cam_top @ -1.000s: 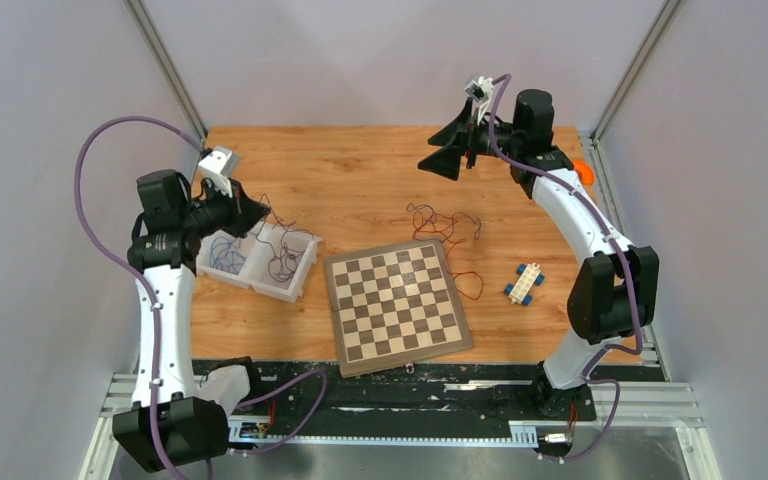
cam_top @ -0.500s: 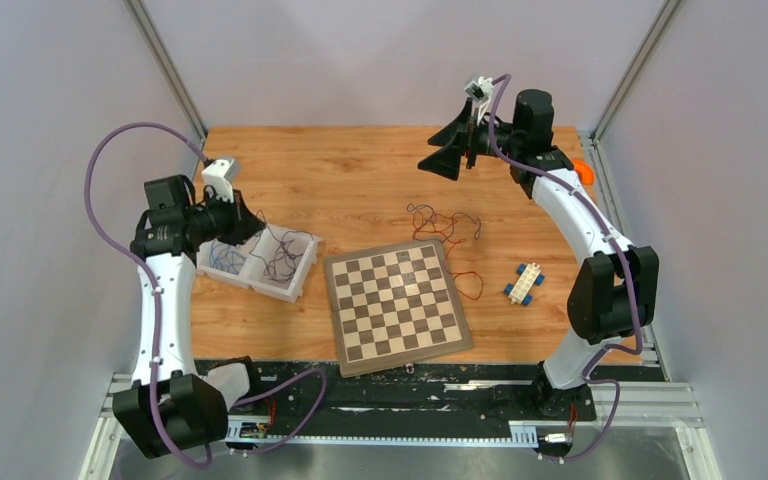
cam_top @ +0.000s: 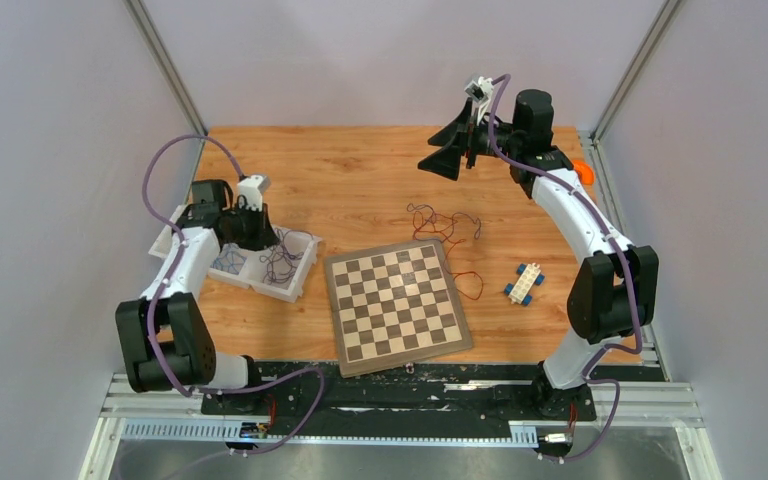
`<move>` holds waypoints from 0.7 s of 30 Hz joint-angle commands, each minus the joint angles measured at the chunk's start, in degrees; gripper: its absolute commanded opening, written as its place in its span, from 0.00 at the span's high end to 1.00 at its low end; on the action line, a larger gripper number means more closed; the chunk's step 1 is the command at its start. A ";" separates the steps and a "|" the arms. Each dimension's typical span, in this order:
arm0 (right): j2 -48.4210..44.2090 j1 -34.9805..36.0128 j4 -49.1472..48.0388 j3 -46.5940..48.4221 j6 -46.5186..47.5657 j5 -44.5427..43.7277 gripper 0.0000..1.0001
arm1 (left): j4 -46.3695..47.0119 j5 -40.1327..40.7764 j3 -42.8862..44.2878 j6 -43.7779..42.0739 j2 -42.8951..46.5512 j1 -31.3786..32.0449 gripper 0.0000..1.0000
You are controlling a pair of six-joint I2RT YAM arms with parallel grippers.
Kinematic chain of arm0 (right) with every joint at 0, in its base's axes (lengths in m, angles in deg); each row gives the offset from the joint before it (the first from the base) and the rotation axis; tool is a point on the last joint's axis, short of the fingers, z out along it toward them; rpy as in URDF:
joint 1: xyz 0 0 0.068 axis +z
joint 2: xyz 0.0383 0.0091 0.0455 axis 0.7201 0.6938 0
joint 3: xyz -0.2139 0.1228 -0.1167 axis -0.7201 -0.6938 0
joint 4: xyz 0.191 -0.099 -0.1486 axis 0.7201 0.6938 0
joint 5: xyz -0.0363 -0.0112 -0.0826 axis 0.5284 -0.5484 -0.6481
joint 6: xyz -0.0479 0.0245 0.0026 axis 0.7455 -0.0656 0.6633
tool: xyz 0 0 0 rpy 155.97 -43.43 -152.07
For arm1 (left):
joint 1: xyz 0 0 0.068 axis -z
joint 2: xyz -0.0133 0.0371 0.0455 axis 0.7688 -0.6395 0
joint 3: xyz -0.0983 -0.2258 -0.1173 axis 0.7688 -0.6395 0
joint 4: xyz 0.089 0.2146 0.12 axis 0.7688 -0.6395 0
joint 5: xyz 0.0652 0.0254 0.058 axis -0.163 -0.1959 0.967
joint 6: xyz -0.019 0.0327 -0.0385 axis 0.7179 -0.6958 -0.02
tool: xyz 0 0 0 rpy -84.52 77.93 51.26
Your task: Untangle the cables
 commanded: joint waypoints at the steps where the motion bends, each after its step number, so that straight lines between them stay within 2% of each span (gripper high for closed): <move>1: 0.25 -0.28 -0.03 1.21 0.58 -0.28 0.01 | 9.09 5.92 -3.78 -3.49 -1.96 4.55 1.00; 7: -0.03 -0.31 1.62 0.63 1.60 -0.54 0.00 | 11.30 13.00 -6.40 -7.00 -6.45 7.61 0.99; 8: 0.07 -0.32 1.74 0.57 1.77 -0.55 0.00 | 11.31 14.17 -6.61 -7.69 -6.92 7.92 0.91; 13: 0.76 -0.27 2.81 0.75 2.99 -0.56 0.00 | 10.89 16.17 -7.31 -10.76 -8.51 9.25 0.68; 16: 1.05 -0.24 3.91 0.65 4.33 -0.90 0.00 | 9.93 17.13 -6.53 -10.81 -6.98 9.40 0.47; 21: 1.29 -0.38 6.67 -0.01 8.35 -3.22 0.01 | 3.14 13.58 -2.03 -9.62 -1.57 9.41 0.28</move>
